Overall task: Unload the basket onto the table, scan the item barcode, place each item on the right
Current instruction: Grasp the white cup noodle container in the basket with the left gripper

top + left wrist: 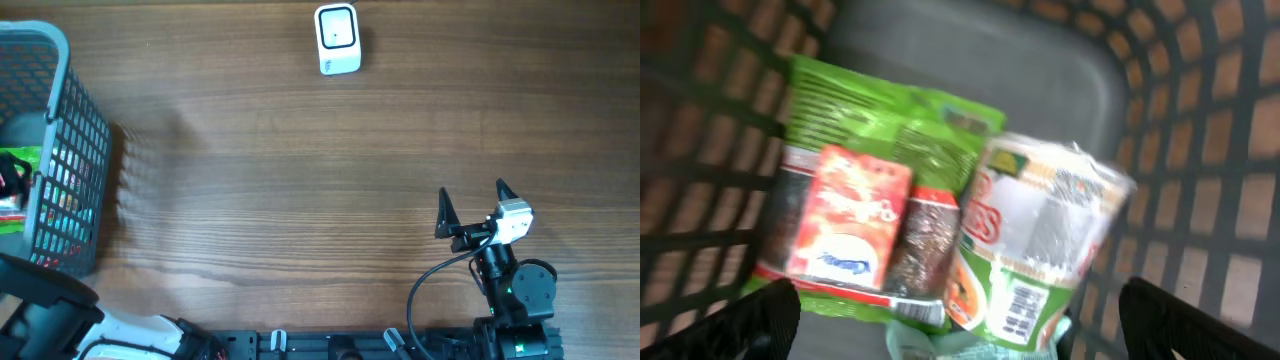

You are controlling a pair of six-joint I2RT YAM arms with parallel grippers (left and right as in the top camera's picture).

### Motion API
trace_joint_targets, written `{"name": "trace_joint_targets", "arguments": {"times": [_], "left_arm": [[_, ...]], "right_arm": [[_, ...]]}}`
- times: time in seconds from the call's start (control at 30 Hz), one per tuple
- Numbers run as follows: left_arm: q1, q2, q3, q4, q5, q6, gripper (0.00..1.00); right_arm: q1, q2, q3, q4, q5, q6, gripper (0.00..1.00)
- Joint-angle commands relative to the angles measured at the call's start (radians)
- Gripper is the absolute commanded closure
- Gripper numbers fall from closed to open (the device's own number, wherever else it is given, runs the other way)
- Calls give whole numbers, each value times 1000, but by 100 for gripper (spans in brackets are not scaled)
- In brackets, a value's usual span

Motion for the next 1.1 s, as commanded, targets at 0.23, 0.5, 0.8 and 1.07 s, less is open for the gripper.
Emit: {"name": "trace_joint_targets", "arguments": {"times": [0.23,0.5,0.8,1.07], "left_arm": [[-64,110,14,-37,34,188,0],[-141,110,-20,-36,23,169,0],[-142,110,-207,191,-70,89,0],[-140,110,-268,224,-71,67,5]], "right_arm": [[-3,-4,-1,4,-9,2,0],[-3,-4,-1,4,-9,2,0],[-3,-4,-1,4,-9,2,0],[-3,-4,-1,4,-9,2,0]]}}
